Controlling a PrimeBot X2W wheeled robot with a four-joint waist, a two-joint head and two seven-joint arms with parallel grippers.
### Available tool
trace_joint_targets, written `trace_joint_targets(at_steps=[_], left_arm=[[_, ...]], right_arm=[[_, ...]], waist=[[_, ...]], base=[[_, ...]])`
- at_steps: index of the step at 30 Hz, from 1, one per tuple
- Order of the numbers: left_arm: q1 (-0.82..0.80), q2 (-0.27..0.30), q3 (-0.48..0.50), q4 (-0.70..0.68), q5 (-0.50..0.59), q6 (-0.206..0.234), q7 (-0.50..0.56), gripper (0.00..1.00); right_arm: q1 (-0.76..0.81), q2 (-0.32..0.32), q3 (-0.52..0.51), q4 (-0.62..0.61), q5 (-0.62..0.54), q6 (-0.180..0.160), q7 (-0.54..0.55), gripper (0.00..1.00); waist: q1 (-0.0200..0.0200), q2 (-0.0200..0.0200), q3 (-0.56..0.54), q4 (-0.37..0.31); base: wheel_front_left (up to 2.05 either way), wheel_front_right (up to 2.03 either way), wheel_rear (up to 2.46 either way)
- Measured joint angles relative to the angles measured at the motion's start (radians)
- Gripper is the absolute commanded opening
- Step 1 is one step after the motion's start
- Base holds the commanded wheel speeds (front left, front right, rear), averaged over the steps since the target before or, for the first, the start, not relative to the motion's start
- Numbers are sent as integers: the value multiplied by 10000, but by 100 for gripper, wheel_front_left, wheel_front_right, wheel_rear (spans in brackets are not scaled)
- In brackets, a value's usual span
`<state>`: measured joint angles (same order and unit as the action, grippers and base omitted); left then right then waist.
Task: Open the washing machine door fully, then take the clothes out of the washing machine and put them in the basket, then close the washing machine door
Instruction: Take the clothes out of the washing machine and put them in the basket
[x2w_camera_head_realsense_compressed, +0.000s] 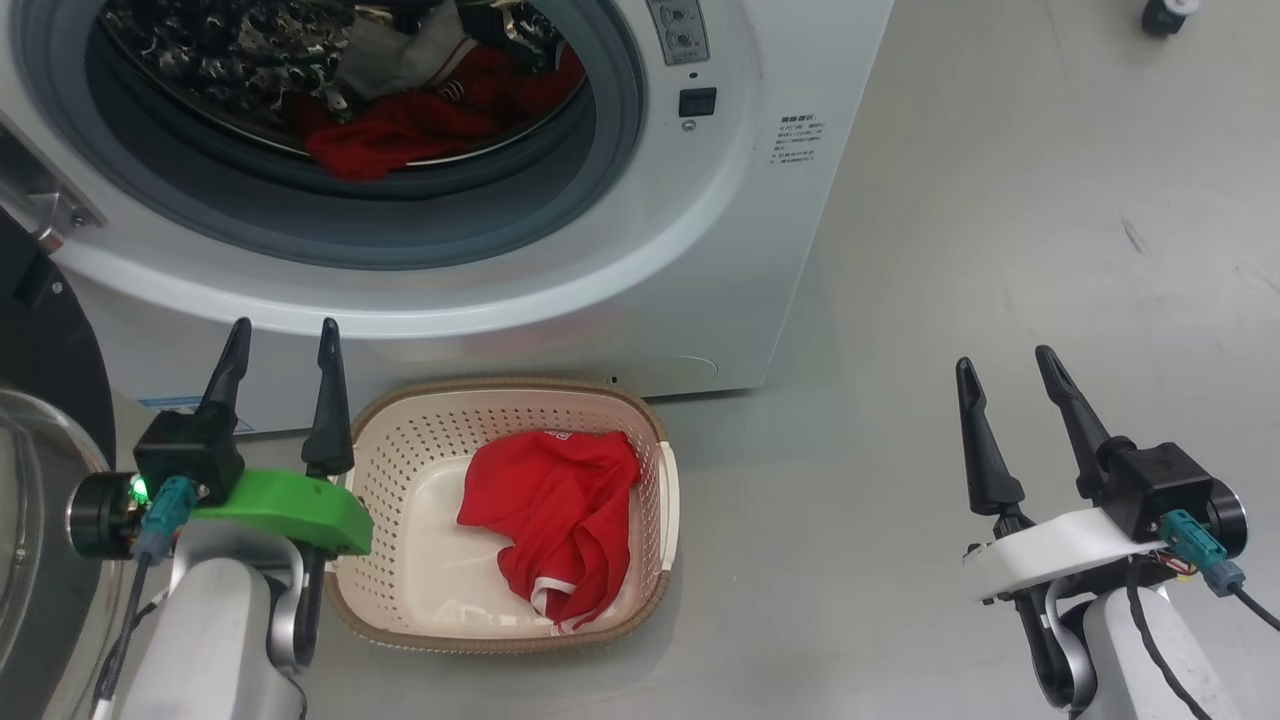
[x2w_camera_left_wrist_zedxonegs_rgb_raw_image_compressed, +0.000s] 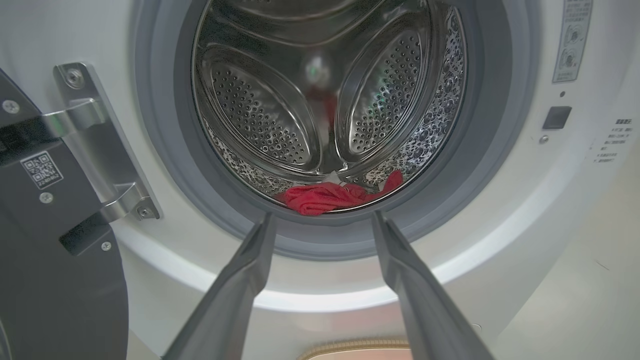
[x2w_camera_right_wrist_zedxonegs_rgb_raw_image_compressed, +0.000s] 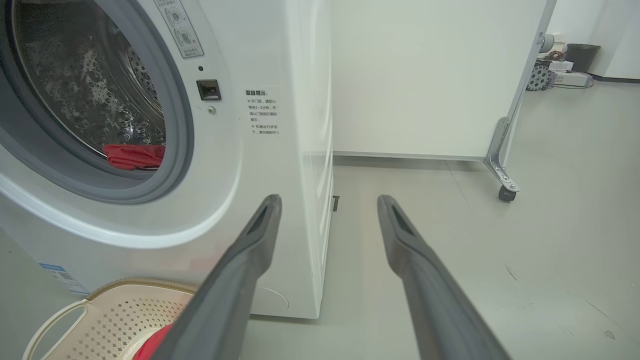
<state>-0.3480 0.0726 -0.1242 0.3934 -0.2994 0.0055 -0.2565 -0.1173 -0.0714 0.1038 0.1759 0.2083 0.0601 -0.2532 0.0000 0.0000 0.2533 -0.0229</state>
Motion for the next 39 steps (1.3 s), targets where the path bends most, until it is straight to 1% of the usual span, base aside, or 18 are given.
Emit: trace_joint_targets(at_steps=[3,9,14,16,24,39], left_arm=[[519,-2,25,-380,125,82,0,100],[1430,0,67,-1024,180,86,0,100],[2223,2,73,-1312,192,119,0,100],[2486,2,38,-1413,194,117,0,100],[3392,0,-29,-1806,192,119,0,100],[3988,2,-59,-2470,194,221,0,100]], right_arm=[[195,-4,-31,12,-10,-6,0,100],[593,-21,-104,29,-10,-10,0,100],[904,-2,-92,29,-10,-25,0,100],[1002,2,-94,27,-10,-102,0,100],[1475,19,-69,29,-10,-109,0,100],[1629,36,-12,-150,-10,-109,2,100]], waist=[[0,0,-296,74],[0,0,-835,194],[0,0,-1209,274],[0,0,-1329,298],[-1,0,-1809,304],[0,0,-1929,306]], base=[[0,0,0],[0,0,0],[0,0,0],[0,0,0],[0,0,0],[0,0,0]])
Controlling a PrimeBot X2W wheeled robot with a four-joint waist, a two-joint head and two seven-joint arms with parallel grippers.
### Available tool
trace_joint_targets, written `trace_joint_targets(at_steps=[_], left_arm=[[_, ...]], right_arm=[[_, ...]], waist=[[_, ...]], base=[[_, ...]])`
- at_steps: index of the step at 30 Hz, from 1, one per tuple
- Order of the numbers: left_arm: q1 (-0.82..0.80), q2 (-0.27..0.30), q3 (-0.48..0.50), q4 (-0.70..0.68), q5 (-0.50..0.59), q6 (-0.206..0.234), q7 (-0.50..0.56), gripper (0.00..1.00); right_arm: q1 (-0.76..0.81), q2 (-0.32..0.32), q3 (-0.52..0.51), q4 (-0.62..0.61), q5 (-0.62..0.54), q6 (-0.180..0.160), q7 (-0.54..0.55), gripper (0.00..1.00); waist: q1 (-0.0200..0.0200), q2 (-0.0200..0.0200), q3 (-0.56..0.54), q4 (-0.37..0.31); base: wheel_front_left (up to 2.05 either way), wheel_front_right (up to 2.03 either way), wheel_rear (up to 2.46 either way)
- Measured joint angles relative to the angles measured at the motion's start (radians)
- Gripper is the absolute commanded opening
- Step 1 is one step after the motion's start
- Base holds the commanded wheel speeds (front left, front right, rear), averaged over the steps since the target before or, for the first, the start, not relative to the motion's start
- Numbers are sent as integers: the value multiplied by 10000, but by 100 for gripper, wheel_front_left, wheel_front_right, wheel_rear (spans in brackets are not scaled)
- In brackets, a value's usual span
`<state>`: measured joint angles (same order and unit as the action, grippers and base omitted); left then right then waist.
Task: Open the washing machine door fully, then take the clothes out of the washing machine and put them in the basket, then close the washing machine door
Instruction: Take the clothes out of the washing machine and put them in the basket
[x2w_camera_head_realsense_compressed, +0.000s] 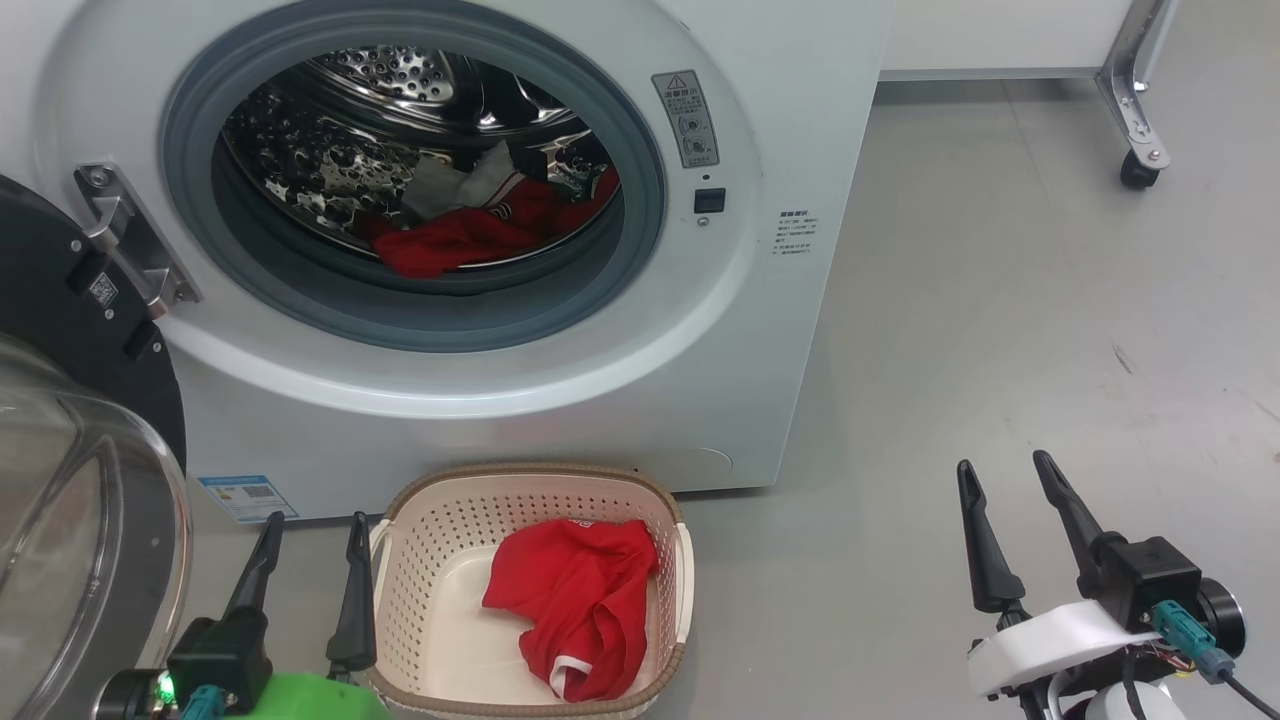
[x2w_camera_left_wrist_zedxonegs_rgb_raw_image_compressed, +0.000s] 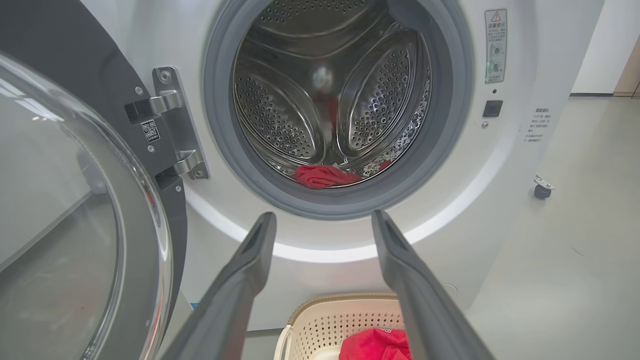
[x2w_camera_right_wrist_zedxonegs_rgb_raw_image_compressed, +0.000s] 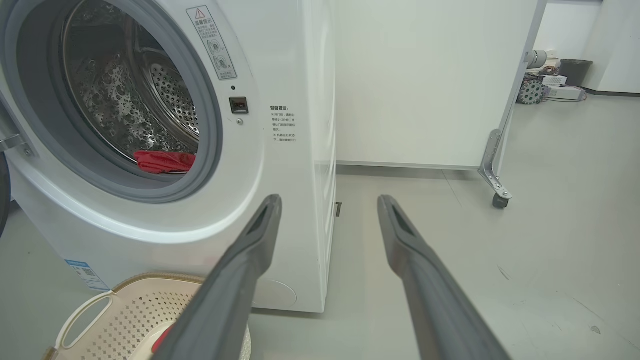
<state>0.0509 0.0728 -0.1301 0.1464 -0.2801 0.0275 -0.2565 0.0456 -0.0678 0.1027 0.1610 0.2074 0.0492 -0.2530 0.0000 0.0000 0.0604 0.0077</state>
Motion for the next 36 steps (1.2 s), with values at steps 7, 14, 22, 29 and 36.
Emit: trace_joint_targets(at_steps=[7,14,22,29,36], left_arm=[[109,40,-50,-247,2,36,2,100],[125,82,-86,-382,79,36,104,100],[112,127,-123,-500,90,40,278,100],[-363,123,-529,-479,90,-167,508,100],[-1461,98,-888,-132,71,-527,1081,100]], right_arm=[[45,2,17,-119,2,-4,0,100],[45,4,63,-184,2,-4,10,100],[39,6,123,-372,2,-2,17,100],[12,4,150,-612,2,-2,104,100],[-381,2,345,-978,-2,10,199,100]], waist=[[0,0,58,8],[0,0,124,-6],[0,0,330,-60],[0,0,733,-104],[0,0,1355,-163]], base=[[0,0,0],[0,0,0],[0,0,0],[0,0,0],[0,0,0]])
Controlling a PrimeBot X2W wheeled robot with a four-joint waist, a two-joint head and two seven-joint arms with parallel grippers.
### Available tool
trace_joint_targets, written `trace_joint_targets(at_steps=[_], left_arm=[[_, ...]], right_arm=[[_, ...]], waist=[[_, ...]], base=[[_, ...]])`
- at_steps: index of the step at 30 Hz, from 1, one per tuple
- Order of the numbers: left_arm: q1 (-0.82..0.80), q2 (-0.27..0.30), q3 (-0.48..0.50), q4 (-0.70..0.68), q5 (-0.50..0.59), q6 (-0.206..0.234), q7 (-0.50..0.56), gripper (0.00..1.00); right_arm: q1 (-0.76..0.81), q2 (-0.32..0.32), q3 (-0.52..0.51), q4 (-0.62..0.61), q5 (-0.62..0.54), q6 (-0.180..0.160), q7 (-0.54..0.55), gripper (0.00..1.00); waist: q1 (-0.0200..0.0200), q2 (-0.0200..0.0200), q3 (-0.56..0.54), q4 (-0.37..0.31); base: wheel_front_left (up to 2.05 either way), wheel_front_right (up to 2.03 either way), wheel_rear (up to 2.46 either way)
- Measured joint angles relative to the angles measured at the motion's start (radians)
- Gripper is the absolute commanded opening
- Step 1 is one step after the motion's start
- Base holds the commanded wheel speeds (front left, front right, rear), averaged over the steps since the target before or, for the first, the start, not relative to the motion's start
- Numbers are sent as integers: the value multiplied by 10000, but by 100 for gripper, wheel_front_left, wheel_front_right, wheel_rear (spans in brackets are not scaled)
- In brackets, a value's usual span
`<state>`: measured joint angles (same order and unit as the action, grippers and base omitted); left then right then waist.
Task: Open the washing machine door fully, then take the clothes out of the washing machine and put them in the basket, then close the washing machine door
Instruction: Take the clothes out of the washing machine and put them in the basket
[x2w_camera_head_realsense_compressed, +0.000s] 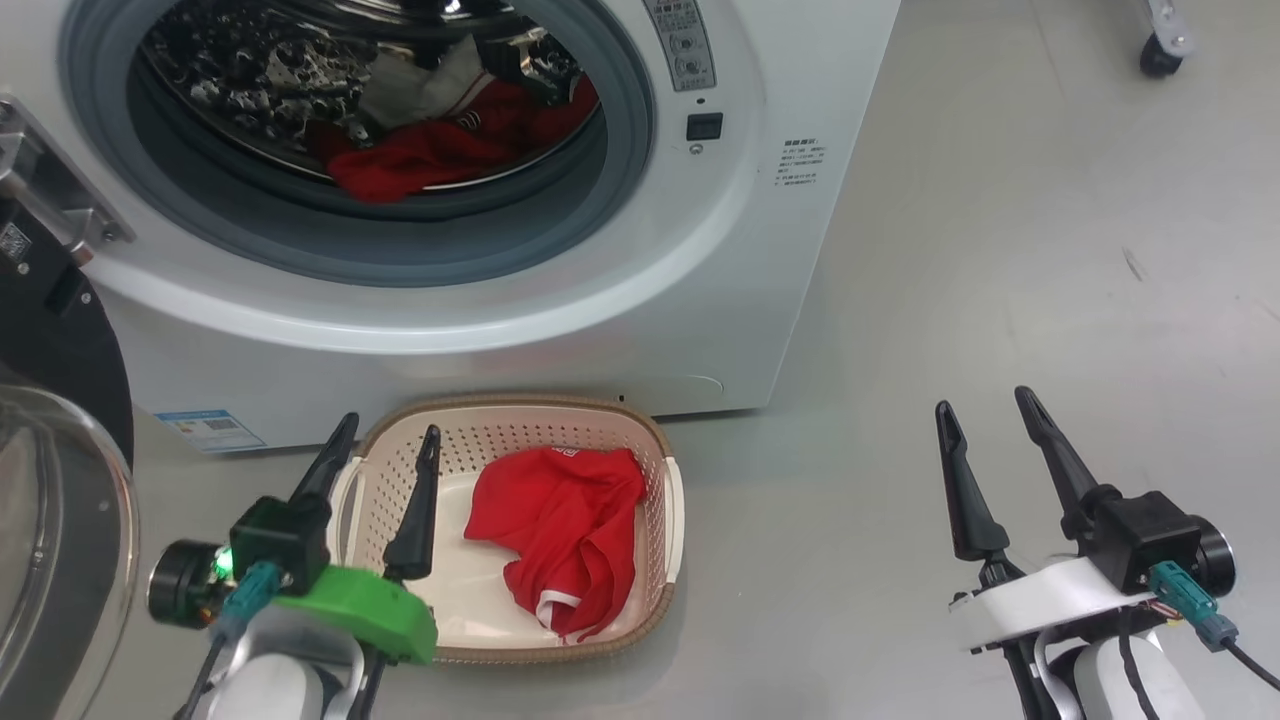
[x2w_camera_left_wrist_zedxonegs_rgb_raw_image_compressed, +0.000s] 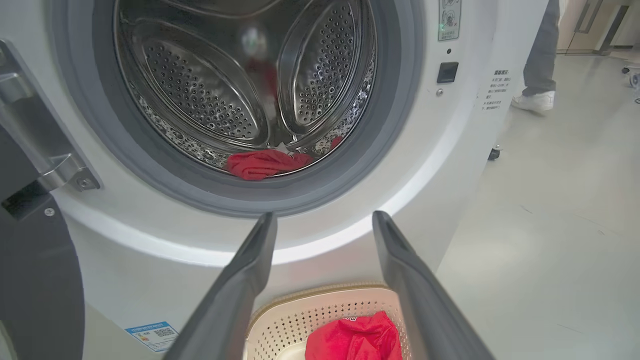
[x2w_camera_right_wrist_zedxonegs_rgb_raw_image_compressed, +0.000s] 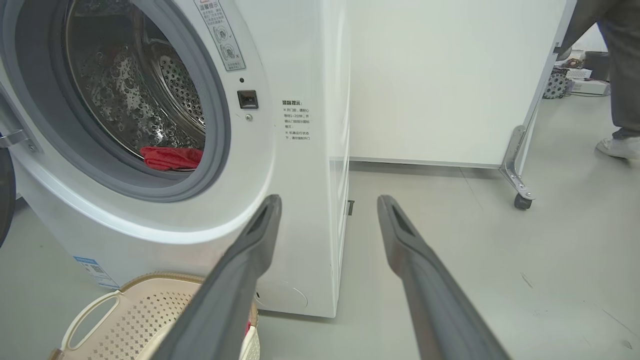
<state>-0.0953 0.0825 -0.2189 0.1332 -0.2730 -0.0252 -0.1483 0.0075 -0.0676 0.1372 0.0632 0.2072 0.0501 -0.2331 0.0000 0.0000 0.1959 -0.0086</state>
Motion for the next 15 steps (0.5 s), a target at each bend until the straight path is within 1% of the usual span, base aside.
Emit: trace_joint_targets(at_steps=[5,10,11,12,15], left_arm=[[-1008,-12,-157,581,-146,-326,767,100],[-1937,-12,-82,1229,-339,-359,1499,100],[-2129,-10,-65,1388,-441,-418,1689,100],[-2321,4,-35,1513,-500,-418,1835,100],[-2975,96,52,1818,-606,-458,2345,100]], right_arm=[[-395,0,142,-190,-73,4,4,100],[-758,19,330,-263,-73,36,4,100],[-825,23,359,-263,-73,48,4,100],[-893,31,397,-274,-71,98,4,100],[-1100,59,497,-301,-56,100,2,100]], waist=[[0,0,584,-102],[0,0,1226,-284],[0,0,1355,-331],[0,0,1485,-382],[0,0,1883,-553]], base=[[0,0,0],[0,0,0],[0,0,0],[0,0,0],[0,0,0]])
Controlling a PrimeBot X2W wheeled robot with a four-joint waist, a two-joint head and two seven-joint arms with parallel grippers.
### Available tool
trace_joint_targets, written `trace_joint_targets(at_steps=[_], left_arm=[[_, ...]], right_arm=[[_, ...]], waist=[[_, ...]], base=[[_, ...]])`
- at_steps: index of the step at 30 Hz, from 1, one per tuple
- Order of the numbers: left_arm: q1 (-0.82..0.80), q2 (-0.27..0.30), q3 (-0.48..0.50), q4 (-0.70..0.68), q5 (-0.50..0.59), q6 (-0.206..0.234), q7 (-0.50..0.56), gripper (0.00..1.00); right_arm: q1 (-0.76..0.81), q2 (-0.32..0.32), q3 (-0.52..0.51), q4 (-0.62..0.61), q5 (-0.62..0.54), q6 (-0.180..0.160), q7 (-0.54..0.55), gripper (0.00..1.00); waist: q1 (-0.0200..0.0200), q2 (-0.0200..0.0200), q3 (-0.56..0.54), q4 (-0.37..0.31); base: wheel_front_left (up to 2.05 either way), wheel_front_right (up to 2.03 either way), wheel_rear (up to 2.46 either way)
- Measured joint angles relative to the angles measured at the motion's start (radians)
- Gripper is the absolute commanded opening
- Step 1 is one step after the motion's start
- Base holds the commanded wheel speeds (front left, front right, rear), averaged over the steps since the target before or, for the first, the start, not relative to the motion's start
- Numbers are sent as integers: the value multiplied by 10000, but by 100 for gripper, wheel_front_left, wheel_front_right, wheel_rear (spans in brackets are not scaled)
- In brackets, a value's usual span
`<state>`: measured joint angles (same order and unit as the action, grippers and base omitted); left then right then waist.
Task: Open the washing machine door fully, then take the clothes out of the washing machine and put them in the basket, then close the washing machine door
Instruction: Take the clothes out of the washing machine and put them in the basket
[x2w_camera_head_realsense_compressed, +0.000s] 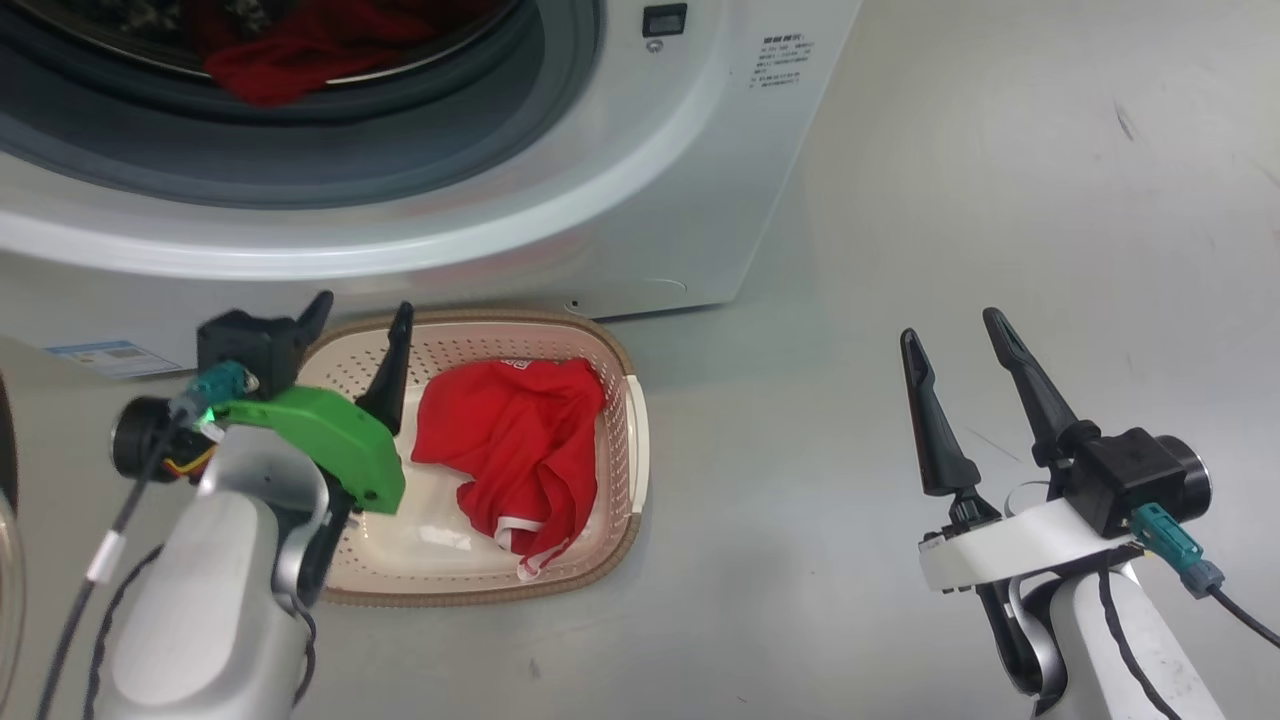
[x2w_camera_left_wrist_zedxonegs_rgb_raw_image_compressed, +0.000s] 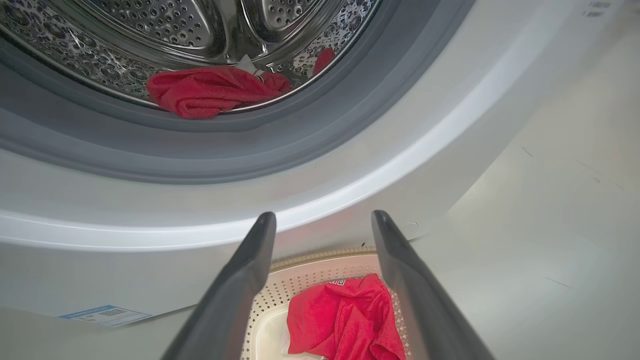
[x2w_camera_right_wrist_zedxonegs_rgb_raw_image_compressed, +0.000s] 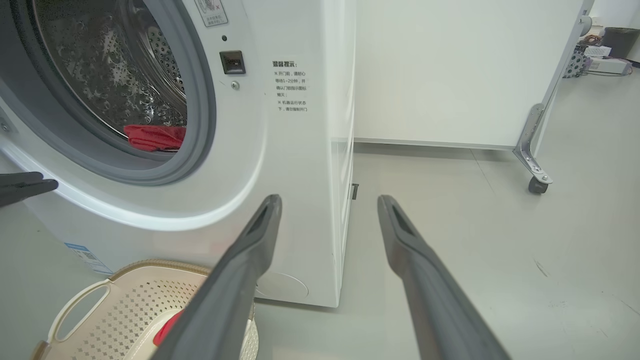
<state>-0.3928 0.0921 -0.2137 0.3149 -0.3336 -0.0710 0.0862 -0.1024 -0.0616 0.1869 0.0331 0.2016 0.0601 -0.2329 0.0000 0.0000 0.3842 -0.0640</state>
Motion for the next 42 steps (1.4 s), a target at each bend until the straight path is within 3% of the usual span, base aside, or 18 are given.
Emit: trace_joint_targets(at_steps=[5,12,30,42], left_arm=[[-1201,297,357,349,-288,-88,819,100],[-2970,1195,805,550,-274,-146,1584,100],[-6164,3187,907,1501,821,-146,3463,100],[-7291,3795,1267,2242,800,-132,4859,100]], right_arm=[[-373,31,84,0,115,0,-13,100],[-845,79,253,163,454,0,-42,100],[-1500,161,1103,717,1534,-13,-151,100],[-1841,167,1419,362,2284,-286,-201,100]], waist=[[1,0,665,-335],[2,0,1490,-903],[2,0,2761,-2515],[1,0,3434,-3215]], base=[[0,0,0],[0,0,0],[0,0,0],[0,0,0]])
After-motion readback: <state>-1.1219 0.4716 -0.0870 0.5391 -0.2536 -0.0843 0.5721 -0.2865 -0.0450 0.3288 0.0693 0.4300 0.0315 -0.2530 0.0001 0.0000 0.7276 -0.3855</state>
